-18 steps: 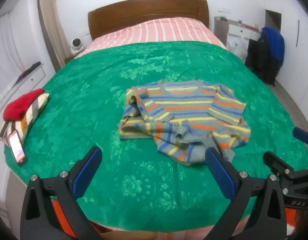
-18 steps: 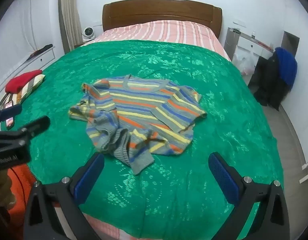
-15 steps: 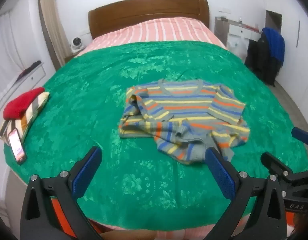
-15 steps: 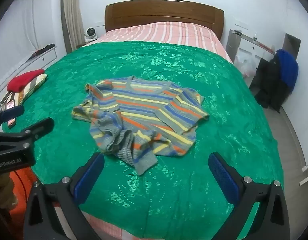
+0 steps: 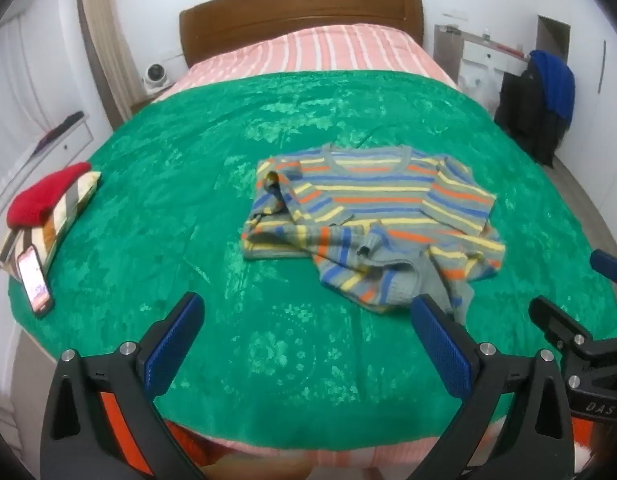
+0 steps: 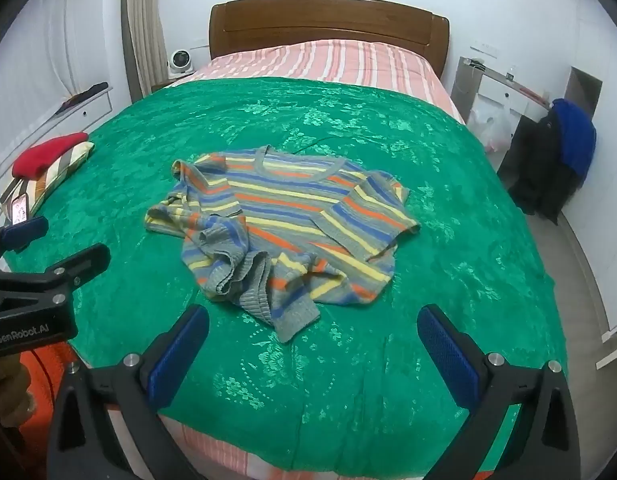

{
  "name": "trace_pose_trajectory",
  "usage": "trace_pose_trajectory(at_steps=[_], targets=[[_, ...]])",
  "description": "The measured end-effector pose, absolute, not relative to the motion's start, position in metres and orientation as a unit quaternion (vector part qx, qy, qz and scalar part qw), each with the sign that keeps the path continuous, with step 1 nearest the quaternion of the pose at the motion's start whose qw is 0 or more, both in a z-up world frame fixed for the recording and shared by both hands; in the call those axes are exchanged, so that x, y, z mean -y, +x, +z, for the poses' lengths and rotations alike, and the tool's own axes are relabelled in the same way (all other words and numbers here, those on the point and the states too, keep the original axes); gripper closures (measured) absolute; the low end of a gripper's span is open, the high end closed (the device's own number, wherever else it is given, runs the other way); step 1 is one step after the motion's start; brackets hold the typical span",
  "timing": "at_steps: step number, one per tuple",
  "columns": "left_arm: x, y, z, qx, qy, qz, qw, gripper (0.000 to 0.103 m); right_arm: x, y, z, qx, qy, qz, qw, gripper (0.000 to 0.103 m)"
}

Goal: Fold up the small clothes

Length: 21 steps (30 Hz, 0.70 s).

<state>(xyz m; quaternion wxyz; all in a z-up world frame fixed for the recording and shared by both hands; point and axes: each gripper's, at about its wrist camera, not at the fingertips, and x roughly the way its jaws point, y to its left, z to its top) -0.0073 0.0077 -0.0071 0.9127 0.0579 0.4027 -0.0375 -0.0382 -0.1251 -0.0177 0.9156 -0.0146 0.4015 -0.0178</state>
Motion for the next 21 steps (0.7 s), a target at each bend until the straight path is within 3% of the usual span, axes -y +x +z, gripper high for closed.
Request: trace_pose_trajectory(at_steps=[21], targets=[[-0.0039, -0.0150, -0.0040, -0.401, 0.062, -0.043, 0.913, 0.000, 0.1266, -0.0465, -0.0090, -0.401, -0.025, -0.029, 0.915, 0.000]])
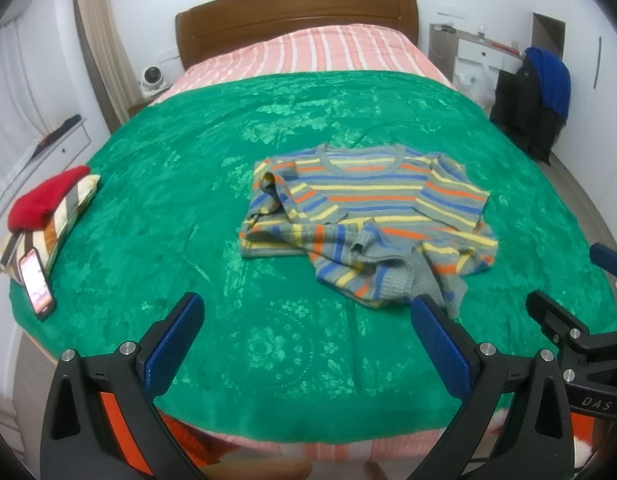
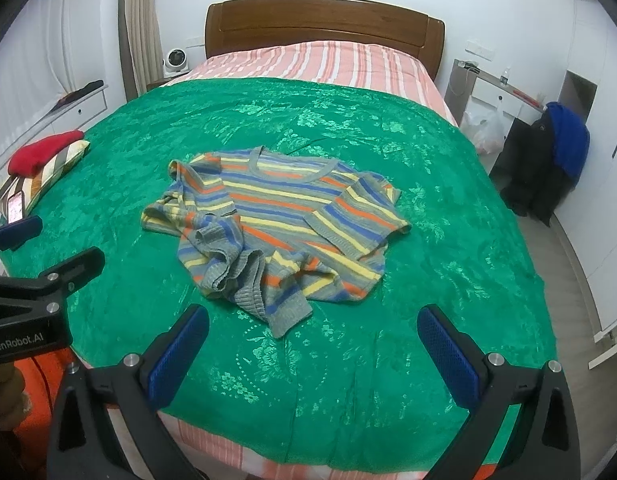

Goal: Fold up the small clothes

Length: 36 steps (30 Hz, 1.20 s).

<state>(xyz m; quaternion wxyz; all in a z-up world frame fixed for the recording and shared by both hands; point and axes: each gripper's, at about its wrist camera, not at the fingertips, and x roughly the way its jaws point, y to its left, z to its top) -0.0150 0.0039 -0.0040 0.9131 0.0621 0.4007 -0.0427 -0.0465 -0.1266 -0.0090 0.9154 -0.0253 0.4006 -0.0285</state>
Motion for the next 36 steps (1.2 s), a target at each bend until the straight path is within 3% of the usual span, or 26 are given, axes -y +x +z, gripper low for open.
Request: trace_pose_trajectory(at_steps=[36], targets=[[-0.0113, -0.0162, -0.0044, -0.402, 0.065, -0.041, 0.912, 0.000, 0.1232, -0.0439, -0.0126, -0.413, -0.018, -0.028, 0.910, 0.000]])
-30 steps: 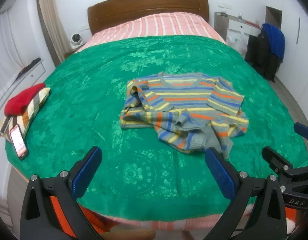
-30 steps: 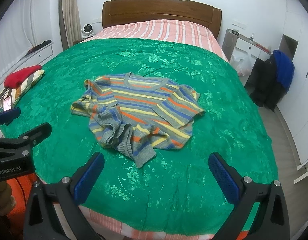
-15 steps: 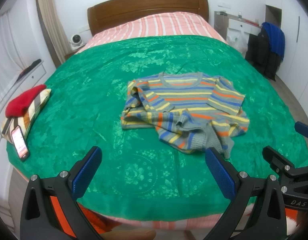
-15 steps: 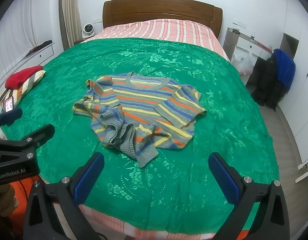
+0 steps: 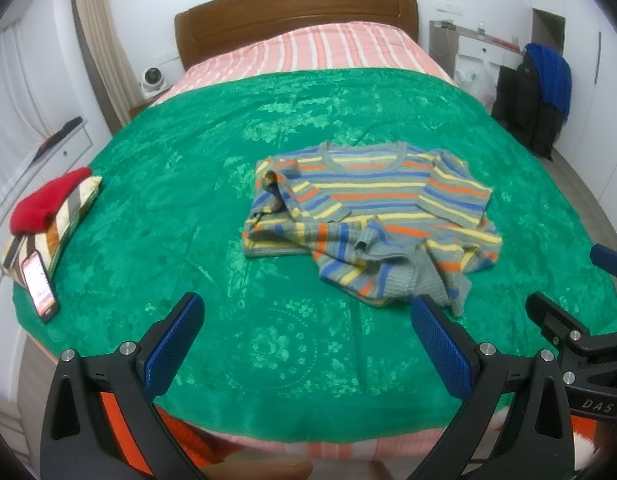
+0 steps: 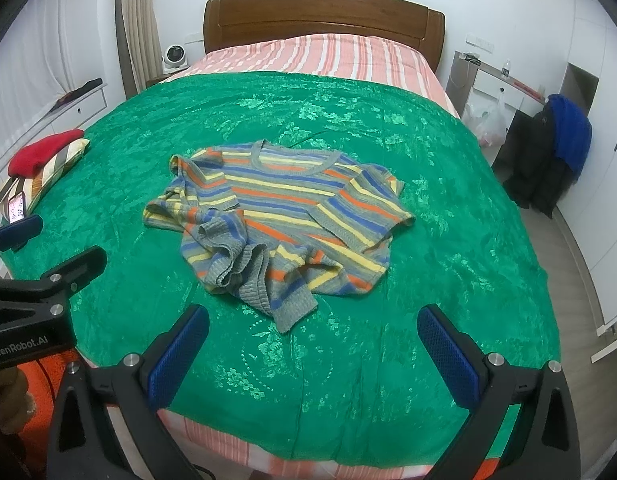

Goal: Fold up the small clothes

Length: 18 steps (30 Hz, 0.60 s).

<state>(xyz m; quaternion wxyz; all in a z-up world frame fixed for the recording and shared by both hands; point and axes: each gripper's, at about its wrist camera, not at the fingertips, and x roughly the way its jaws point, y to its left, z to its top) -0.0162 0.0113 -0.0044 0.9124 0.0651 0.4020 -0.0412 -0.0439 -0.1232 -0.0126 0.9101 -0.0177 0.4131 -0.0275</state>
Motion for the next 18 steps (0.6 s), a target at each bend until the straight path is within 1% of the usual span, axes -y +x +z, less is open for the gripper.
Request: trace_pose_trajectory(at_steps=[13, 18], targets=[[-0.007, -0.008, -0.018, -0.414, 0.073, -0.040, 0.907, 0.000, 0.127, -0.040, -0.021, -0.420, -0.019, -0.038, 0.906, 0.000], [-0.021, 0.004, -0.035, -0.418, 0.060, -0.051, 0.905, 0.000, 0.130, -0.038, -0.023, -0.422, -0.014, -0.041, 0.906, 0.000]])
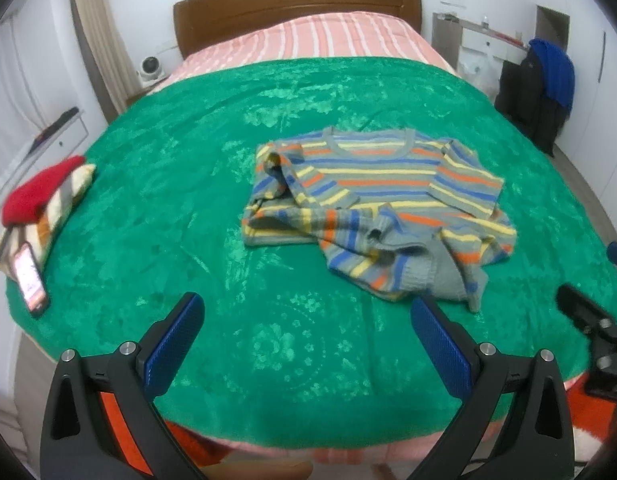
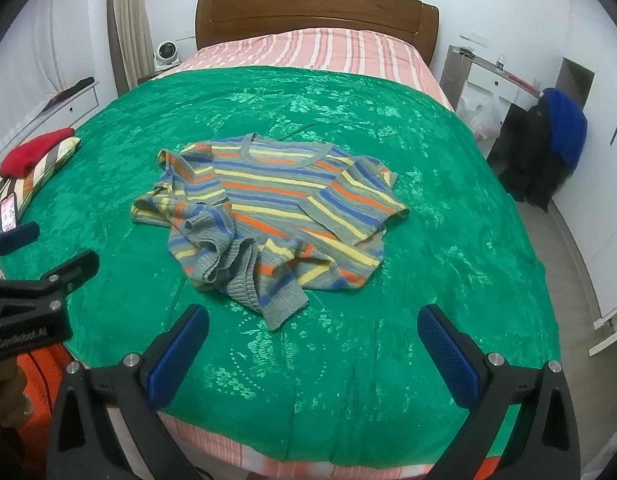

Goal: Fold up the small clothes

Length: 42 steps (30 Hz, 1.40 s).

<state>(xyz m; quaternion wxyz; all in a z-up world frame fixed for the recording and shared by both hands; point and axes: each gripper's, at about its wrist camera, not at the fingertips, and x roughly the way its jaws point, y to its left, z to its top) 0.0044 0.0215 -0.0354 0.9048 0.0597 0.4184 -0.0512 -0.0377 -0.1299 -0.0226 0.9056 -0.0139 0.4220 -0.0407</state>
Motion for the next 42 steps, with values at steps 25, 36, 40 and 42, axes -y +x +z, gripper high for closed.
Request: trace_pose_trajectory(at_steps=[25, 36, 40, 42], targets=[[-0.189, 0.184, -0.179, -0.415, 0.023, 0.049, 0.908, 0.000, 0.129, -0.003, -0.053, -0.470, -0.021, -0.082, 0.878, 0.000], [-0.198, 0.192, -0.179, -0.417, 0.002, 0.038, 0.908, 0.000, 0.127, 0.017, -0.061, -0.488, -0.017, -0.101, 0.867, 0.000], [-0.197, 0.192, -0.179, -0.416, 0.003, 0.038, 0.908, 0.000, 0.124, 0.020, -0.068, -0.501, -0.022, -0.108, 0.858, 0.000], [-0.197, 0.192, -0.179, -0.416, 0.003, 0.038, 0.908, 0.000, 0.124, 0.020, -0.072, -0.508, -0.022, -0.112, 0.854, 0.000]])
